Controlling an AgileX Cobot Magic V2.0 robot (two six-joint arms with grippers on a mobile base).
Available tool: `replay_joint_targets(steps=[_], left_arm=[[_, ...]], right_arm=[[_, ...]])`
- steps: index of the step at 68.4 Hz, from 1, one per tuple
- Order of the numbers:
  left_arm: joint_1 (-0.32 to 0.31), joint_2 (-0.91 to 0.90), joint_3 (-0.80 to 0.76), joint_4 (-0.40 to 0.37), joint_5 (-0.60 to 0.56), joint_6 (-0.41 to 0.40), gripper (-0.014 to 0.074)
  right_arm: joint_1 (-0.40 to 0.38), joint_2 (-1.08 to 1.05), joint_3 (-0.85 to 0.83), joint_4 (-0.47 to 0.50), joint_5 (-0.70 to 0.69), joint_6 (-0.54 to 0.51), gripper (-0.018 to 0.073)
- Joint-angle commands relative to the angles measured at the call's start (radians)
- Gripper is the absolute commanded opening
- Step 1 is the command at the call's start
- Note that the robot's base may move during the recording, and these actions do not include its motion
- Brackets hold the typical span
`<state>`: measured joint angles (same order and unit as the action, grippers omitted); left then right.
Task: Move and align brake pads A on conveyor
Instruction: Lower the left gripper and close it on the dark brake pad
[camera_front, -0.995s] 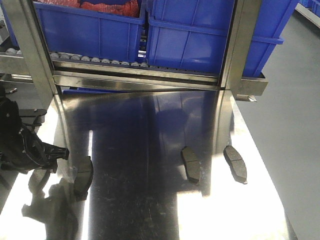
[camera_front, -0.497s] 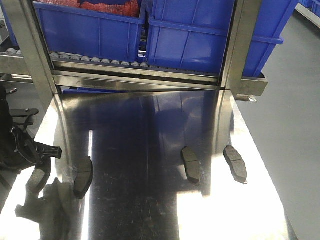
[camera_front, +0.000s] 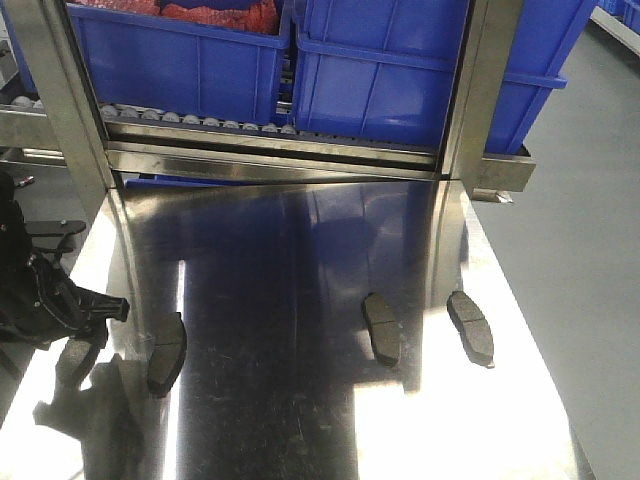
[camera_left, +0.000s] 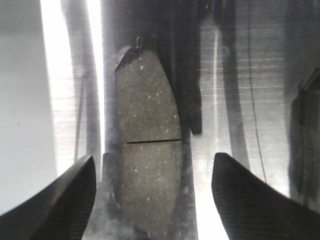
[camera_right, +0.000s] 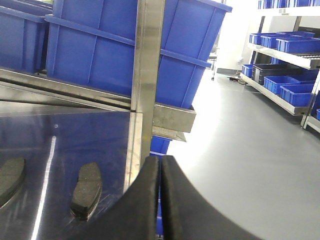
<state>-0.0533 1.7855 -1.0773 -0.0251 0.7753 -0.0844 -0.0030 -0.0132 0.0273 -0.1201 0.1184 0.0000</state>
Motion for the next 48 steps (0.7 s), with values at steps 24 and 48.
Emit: replay_joint_targets(steps=[24,48], left_arm=[[-0.001,0.011,-0.024,-0.004,-0.039,0.007,0.0457],[-0.001,0.033,-0.024,-0.004,-0.08,0.013,0.0264]], right_arm=[[-0.003,-0.008,0.009,-0.006,-0.068,-0.006,-0.0008],[-0.003,-0.008,0.009,-0.006,-0.068,-0.006,-0.0008]])
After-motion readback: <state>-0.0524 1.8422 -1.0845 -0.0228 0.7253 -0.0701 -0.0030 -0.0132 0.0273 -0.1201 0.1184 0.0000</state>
